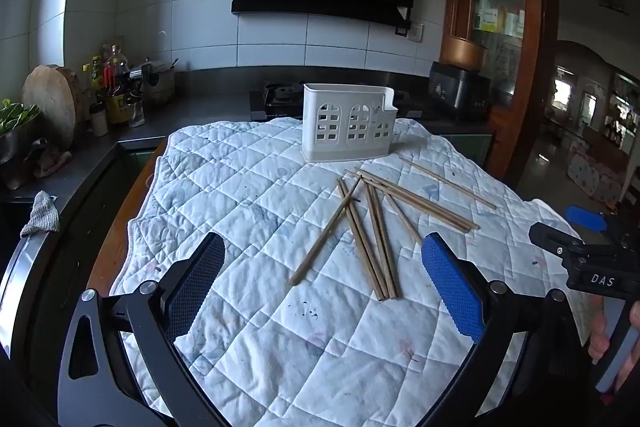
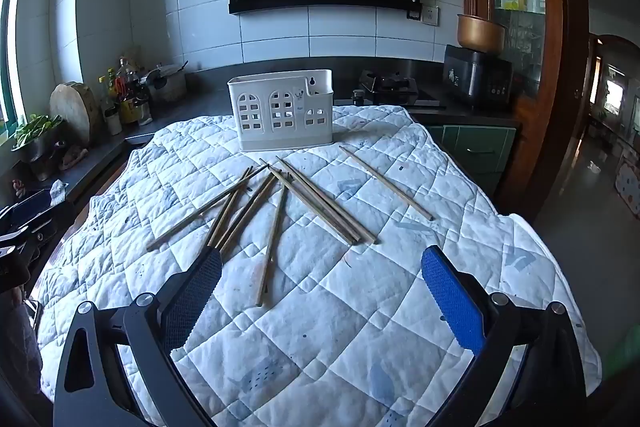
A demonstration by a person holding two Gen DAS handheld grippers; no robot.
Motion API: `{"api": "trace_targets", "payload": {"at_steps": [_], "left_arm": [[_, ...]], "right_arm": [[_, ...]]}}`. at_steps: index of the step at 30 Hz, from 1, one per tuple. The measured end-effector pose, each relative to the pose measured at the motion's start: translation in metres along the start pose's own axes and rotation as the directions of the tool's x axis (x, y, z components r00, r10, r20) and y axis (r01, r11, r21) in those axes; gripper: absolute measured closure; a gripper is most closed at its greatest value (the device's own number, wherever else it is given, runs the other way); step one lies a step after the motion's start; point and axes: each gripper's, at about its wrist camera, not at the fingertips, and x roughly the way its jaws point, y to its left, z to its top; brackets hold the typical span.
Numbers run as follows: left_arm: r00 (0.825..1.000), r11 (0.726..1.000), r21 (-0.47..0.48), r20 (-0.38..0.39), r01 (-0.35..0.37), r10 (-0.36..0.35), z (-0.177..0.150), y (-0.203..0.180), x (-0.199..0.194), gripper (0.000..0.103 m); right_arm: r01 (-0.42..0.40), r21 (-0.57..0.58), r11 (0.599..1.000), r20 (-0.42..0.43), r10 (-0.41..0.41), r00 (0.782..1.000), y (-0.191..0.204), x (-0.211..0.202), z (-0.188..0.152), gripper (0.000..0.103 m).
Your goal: Organize utensils
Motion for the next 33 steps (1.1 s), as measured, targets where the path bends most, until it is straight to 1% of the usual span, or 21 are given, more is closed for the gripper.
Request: {"api": "trace_targets", "payload": {"at_steps": [5, 12, 15, 25, 33], "left_arm": [[1.0, 1.0, 0.002, -0.003, 0.0, 0.0, 0.003, -0.002, -0.001, 0.005], [1.0, 1.0, 0.013, -0.015, -0.005, 0.006, -0.002, -0.002, 0.005, 0.005], [1.0, 1.0, 0.007, -0.012, -0.009, 0.009, 0.0, 0.001, 0.005, 0.005], [1.0, 0.999, 0.023, -0.012, -0.027, 0.027, -0.001, 0.0, 0.01, 0.005], [1.0, 0.999, 0.027, -0.013, -0.028, 0.029, 0.0, -0.001, 0.01, 0.005]], "right_arm": [[-0.003, 0.003, 1.0, 0.008, 0.003, 1.0, 0.0, -0.001, 0.0, 0.006], [-0.007, 0.011, 1.0, 0.009, 0.007, 1.0, -0.001, 0.003, 0.0, 0.006], [-0.007, 0.011, 1.0, 0.013, 0.006, 1.0, -0.007, -0.001, 0.001, 0.006], [-0.003, 0.002, 1.0, 0.017, 0.003, 1.0, -0.001, -0.001, 0.001, 0.006], [-0.008, 0.006, 1.0, 0.018, 0.008, 1.0, -0.002, 0.0, 0.002, 0.006]]}}
